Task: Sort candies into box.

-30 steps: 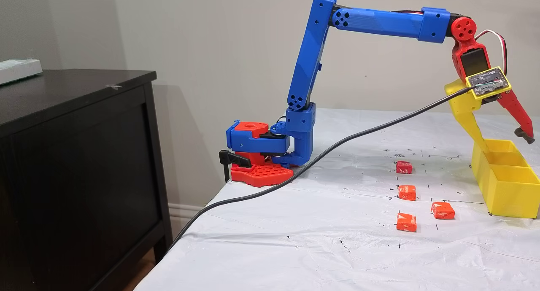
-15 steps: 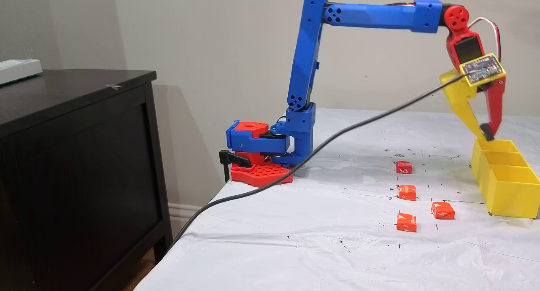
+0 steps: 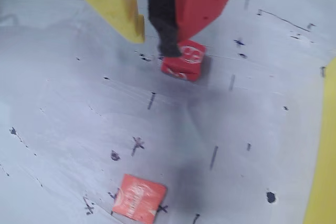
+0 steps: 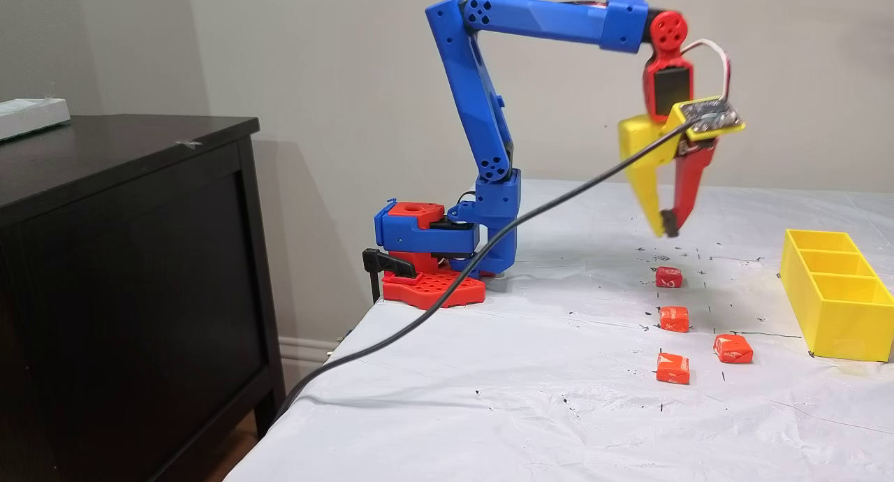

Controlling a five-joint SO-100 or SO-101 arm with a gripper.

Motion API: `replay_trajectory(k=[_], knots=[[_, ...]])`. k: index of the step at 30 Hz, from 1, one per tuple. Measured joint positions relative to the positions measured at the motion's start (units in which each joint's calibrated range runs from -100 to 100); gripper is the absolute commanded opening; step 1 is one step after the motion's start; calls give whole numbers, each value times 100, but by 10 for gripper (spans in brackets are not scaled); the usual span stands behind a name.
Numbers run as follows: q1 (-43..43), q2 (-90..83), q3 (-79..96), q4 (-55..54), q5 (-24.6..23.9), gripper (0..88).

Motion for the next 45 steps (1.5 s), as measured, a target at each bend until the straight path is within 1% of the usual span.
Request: replay_trajectory(k=[2, 5, 8, 27, 29, 32, 33, 35, 45], knots=[[-31, -42, 188, -87, -5, 248], [-94, -51, 248, -167, -10, 278], [-109, 8, 257, -270, -54, 286], [-375, 1481, 299, -1183, -200, 222], [-398, 1574, 299, -1246, -205, 196], [-406, 1684, 265, -1310, -210, 111], [-406, 1726, 222, -1333, -210, 37], [-406, 1794, 145, -1397, -220, 9], [-367, 1650, 51, -1389, -337, 2]])
